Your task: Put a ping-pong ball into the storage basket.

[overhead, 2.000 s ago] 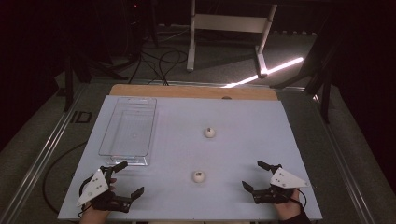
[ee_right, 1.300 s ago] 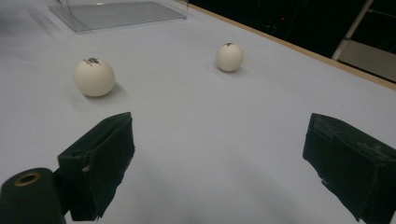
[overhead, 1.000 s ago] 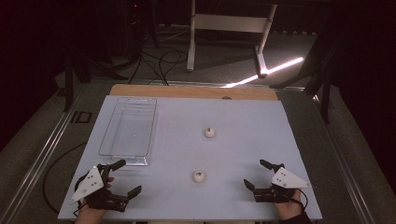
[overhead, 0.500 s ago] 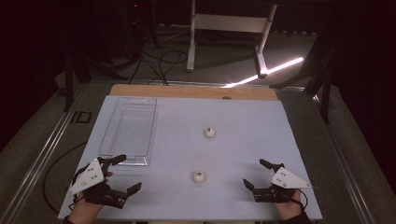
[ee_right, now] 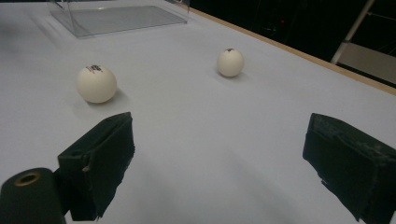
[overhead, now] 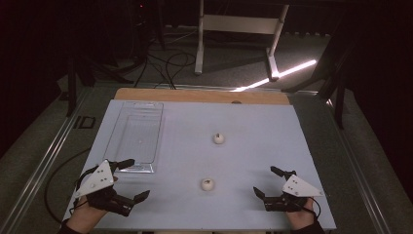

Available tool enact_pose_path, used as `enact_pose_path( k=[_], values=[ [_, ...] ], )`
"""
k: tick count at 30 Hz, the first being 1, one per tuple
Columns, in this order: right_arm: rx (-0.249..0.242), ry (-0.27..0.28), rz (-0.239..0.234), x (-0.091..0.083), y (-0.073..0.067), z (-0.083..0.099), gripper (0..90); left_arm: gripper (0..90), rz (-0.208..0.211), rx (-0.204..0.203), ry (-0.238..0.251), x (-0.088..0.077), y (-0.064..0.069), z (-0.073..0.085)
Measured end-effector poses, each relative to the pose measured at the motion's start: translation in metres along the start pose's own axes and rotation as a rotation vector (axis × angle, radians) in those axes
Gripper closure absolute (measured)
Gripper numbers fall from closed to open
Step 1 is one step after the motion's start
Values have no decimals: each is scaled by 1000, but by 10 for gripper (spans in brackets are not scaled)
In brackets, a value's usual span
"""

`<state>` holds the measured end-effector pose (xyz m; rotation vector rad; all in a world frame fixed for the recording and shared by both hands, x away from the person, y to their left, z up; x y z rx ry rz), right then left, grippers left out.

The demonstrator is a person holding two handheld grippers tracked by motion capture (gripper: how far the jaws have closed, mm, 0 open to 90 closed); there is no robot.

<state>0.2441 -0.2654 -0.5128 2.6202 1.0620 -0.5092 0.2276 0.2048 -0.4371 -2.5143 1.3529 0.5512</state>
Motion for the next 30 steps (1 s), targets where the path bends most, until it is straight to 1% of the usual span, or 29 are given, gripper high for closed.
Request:
enact_pose_path(
  k=[4, 8, 11, 13, 16, 21, 23, 25, 26, 28, 30],
  values=[
    [0, 3, -1, 0, 0, 0, 87, 2, 20, 8, -22, 2, 1, -3],
    [1, 4, -5, 0, 0, 0, 87, 2, 38, 27, -57, 6, 3, -6],
    [3, 6, -6, 0, 0, 0, 87, 2, 48, 40, -81, 9, 4, -8],
    [5, 5, -6, 0, 0, 0, 87, 2, 46, 53, -97, 11, 5, -9],
    [7, 6, -6, 0, 0, 0, 87, 2, 63, 49, -115, 13, 5, -11],
    [8, 7, -6, 0, 1, 0, 87, 2, 74, 61, -141, 15, 5, -12],
    [7, 5, -6, 0, 0, 0, 87, 2, 93, 61, -160, 16, 5, -12],
    [8, 6, -10, 0, 0, 0, 87, 2, 90, 76, -175, 17, 6, -12],
    [11, 5, -9, 0, 0, 0, 87, 2, 94, 77, -187, 17, 5, -11],
    [8, 6, -7, 0, 0, 0, 87, 2, 90, 80, -194, 18, 4, -11],
    [8, 6, -9, 0, 0, 0, 87, 2, 98, 80, -208, 19, 4, -11]
  ],
)
Point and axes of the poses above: each handheld gripper's, and its own axes: x roughly forward along the jaws, z roughly out of its underside, y roughly to its right, the point moved 3 cm from there along x, roughly forward along the jaws, and after that the axes turned 3 degrees about -y, right-handed, at the moved point
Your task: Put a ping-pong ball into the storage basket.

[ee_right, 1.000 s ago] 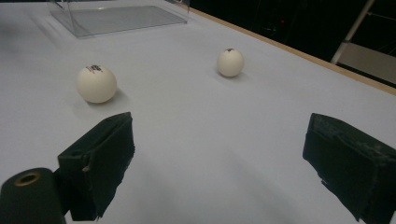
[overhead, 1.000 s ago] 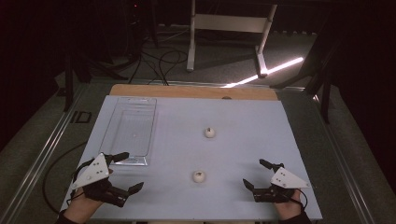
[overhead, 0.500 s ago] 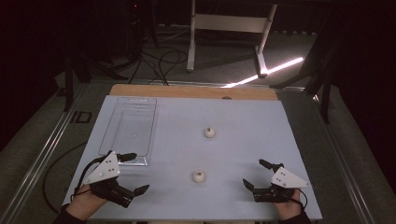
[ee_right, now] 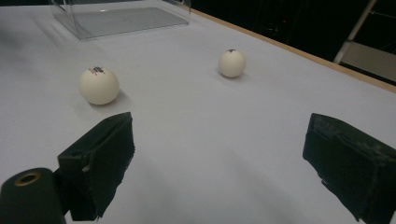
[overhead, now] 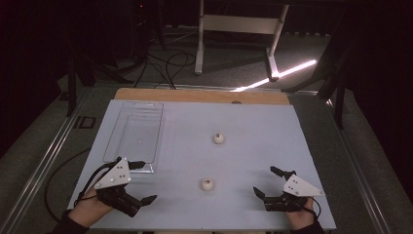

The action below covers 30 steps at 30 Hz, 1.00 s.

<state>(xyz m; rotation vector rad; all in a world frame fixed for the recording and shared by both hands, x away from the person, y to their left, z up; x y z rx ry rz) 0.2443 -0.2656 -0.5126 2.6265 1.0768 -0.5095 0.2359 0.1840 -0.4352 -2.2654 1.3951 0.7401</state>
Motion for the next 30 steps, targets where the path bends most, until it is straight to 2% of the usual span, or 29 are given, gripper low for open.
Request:
enact_pose_path(
  k=[10, 16, 20, 27, 30],
  values=[
    [-2, -4, -5, 1, -1, 1, 87, 2, 29, -11, -92, 11, 4, -2],
    [-2, -6, -10, 1, -1, 1, 87, 2, 47, -5, -191, 18, 5, 0],
    [-3, 4, -11, 0, -1, -1, 87, 2, 54, -7, -222, 21, 6, 2],
    [-4, -4, -8, 1, -1, 1, 87, 2, 37, 20, -257, 22, 7, 4],
    [-9, -6, -10, 1, -2, 1, 87, 2, 43, 16, -288, 23, 7, 5]
  ],
)
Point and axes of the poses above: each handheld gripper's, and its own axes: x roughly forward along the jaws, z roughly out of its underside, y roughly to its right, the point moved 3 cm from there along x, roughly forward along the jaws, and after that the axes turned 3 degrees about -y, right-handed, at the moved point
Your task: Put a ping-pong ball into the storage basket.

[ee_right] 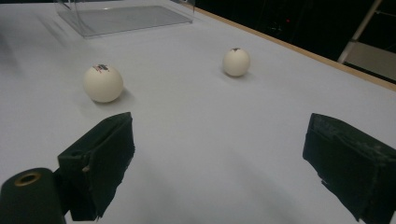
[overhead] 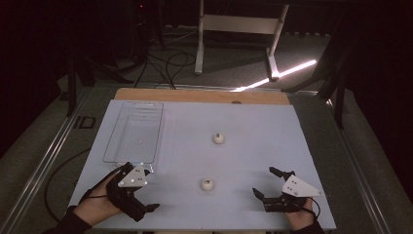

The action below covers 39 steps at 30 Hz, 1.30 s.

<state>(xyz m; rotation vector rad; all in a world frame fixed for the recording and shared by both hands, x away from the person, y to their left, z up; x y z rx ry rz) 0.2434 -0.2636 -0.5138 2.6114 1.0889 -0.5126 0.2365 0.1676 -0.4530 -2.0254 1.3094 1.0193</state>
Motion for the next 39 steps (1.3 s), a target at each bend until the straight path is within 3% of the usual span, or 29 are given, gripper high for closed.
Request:
enact_pose_path(
  k=[9, 19, 27, 39],
  values=[
    [2, 2, 1, 0, 0, 0, 87, 2, 49, 1, -123, 8, 1, 0],
    [3, -2, -5, 0, 0, 0, 87, 2, 84, 25, -195, 11, 2, -10],
    [4, -4, -7, 0, 0, 0, 87, 2, 150, 47, -243, 16, 5, -21],
    [1, -2, -5, 1, 0, 0, 87, 2, 192, 98, -246, 20, 10, -35]
  ],
)
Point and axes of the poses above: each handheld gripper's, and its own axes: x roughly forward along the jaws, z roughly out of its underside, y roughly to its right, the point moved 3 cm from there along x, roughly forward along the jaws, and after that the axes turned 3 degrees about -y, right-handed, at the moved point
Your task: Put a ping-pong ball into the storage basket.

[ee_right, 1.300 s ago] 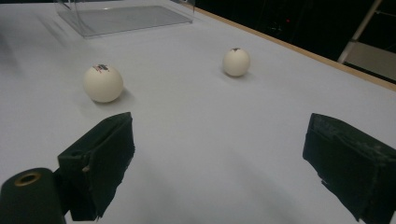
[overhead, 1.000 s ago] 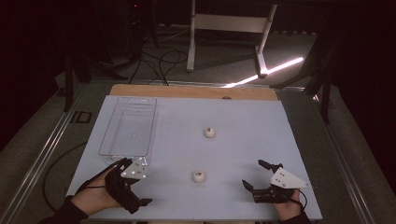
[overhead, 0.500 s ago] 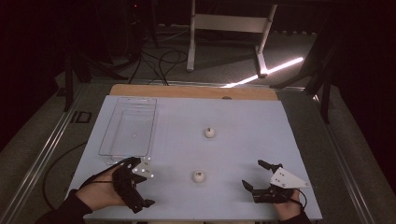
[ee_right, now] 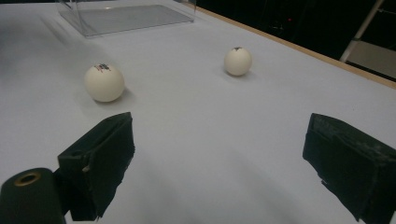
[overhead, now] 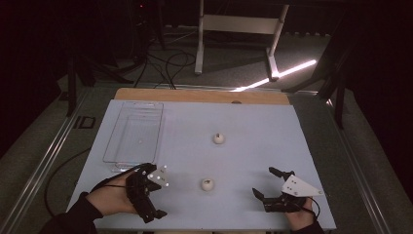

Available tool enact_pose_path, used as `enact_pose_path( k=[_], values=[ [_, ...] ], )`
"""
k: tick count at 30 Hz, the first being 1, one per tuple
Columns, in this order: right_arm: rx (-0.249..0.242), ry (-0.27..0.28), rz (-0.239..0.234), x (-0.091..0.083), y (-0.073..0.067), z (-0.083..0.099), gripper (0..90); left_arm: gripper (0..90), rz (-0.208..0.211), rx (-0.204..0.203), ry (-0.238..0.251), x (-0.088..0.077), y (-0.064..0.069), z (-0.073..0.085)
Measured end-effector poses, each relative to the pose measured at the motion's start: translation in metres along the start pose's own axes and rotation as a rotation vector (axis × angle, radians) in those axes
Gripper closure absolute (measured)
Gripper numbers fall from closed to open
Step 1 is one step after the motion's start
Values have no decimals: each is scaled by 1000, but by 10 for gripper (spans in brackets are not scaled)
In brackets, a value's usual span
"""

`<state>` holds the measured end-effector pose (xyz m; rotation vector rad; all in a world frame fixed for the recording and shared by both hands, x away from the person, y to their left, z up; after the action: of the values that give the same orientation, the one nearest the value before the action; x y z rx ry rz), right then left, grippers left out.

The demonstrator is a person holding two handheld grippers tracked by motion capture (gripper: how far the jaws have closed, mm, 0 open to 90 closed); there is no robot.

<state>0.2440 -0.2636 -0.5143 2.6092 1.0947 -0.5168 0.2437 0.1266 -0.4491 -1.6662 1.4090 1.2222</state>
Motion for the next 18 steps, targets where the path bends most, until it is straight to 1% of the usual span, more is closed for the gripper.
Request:
enact_pose_path(
  k=[4, 9, 12, 13, 14, 15, 18],
  values=[
    [4, -4, 0, 0, 0, 0, 87, 2, 9, 15, -9, 1, 1, -4],
    [2, -2, -2, 0, 0, 0, 87, 2, 16, 21, -21, 3, 2, -10],
    [5, -1, 1, 1, 0, 0, 88, 2, 15, 23, -17, 3, 2, -14],
    [-2, 0, 1, 0, 0, 0, 87, 2, 9, 20, -18, 3, 1, -16],
    [5, -2, -4, 0, 0, 0, 87, 2, 1, 23, -19, 4, 1, -17],
    [2, -2, -3, 0, 0, 0, 87, 2, 3, 19, -16, 4, 1, -19],
    [5, -1, -3, 1, -1, 0, 87, 2, 8, 29, -27, 6, 1, -22]
  ],
)
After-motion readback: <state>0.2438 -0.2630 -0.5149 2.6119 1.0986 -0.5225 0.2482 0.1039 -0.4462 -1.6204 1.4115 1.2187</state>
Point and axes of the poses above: each handheld gripper's, and its own axes: x roughly forward along the jaws, z roughly out of its underside, y roughly to its right, the point moved 3 cm from there along x, roughly forward along the jaws, and after that the axes turned 3 degrees about -y, right-handed, at the moved point
